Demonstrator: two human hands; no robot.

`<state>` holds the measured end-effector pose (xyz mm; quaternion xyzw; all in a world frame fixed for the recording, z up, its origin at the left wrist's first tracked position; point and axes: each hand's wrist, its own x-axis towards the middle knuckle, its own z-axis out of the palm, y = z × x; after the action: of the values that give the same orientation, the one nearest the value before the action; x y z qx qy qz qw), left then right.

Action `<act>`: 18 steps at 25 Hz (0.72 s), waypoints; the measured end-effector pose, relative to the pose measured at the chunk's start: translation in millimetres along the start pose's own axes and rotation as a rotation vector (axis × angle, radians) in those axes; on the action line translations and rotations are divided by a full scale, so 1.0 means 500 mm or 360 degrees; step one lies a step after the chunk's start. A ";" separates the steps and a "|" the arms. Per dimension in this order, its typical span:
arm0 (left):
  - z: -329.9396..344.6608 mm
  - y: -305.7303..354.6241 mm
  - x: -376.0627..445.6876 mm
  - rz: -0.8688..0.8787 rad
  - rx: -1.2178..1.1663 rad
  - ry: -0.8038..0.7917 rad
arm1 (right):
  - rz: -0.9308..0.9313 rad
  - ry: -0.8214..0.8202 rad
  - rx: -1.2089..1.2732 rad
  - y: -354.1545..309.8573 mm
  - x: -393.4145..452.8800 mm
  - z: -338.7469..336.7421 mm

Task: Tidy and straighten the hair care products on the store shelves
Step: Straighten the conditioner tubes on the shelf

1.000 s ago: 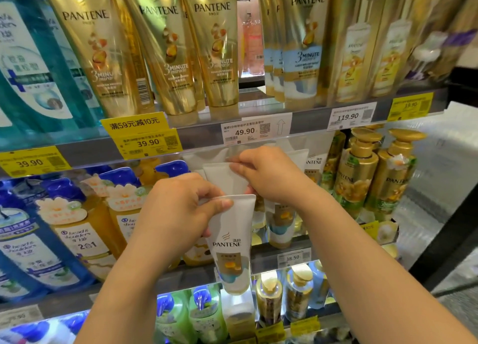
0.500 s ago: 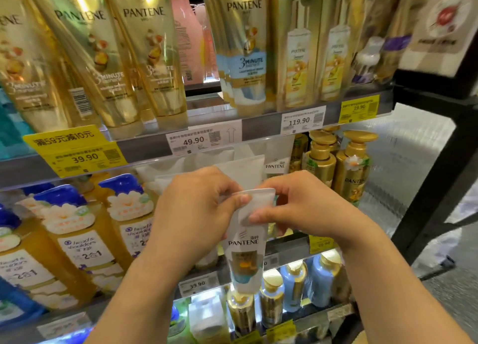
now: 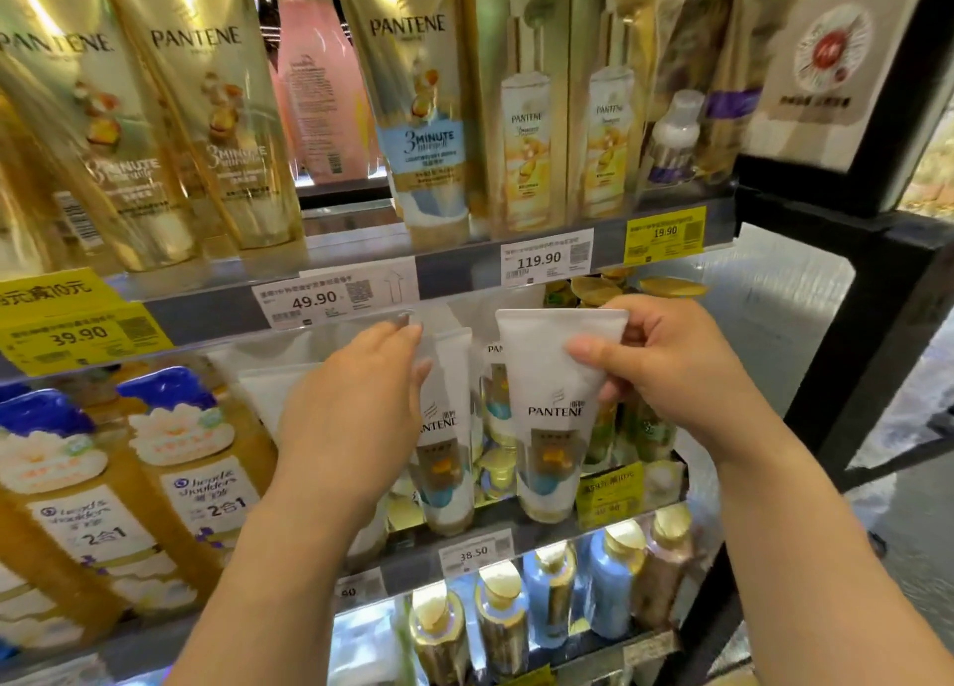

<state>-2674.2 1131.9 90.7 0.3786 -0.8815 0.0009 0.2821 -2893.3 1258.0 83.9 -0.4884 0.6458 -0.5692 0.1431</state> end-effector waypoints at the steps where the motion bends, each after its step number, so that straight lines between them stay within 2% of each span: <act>1: 0.003 0.002 0.005 -0.0025 0.0032 -0.0016 | -0.0007 0.0007 -0.0003 0.007 0.008 0.004; 7: 0.022 0.007 0.028 -0.0077 0.0101 0.0088 | 0.0062 -0.0092 -0.0104 0.042 0.062 0.052; 13: 0.051 0.008 0.047 -0.0297 -0.0214 0.0059 | 0.0087 -0.0268 -0.0303 0.055 0.088 0.047; 18: 0.076 0.032 0.047 -0.0248 -0.0346 0.0164 | 0.0122 -0.0272 -0.0273 0.051 0.097 0.032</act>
<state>-2717.1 1119.4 73.9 0.4125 -0.8288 -0.0970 0.3654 -2916.8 1207.0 74.5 -0.5204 0.6958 -0.4623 0.1769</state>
